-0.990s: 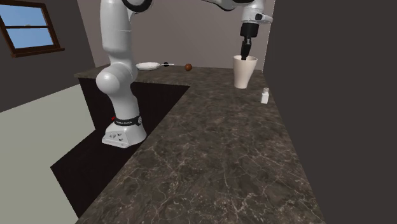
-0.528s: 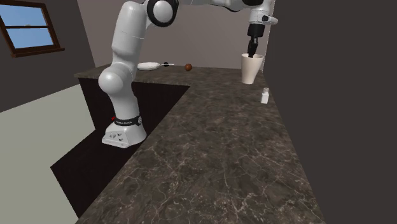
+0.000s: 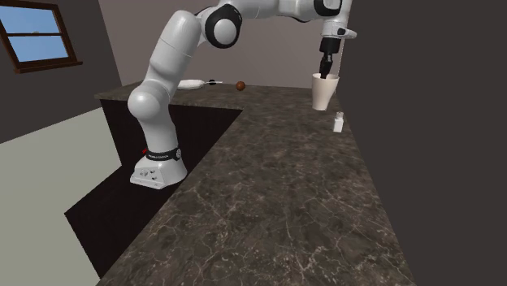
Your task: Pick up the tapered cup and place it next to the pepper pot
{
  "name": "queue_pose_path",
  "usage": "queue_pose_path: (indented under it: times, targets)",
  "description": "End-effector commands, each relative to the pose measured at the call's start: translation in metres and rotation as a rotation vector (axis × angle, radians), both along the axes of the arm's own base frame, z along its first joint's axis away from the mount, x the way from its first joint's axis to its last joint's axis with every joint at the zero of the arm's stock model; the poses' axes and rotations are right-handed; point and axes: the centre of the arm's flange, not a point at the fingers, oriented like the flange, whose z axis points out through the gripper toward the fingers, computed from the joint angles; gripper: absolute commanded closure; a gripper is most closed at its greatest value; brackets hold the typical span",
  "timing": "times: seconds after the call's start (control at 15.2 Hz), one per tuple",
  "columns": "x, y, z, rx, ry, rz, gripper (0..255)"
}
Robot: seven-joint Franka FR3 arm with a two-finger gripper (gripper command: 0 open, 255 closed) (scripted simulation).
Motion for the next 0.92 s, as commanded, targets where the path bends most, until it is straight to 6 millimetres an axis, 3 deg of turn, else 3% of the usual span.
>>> queue_pose_path:
  times: [0.0, 0.86]
  targets:
    - [0.0, 0.001, -0.011, 0.001, -0.001, 0.0, 255]
    - [0.0, 0.001, -0.079, 0.001, -0.001, 0.0, 255]
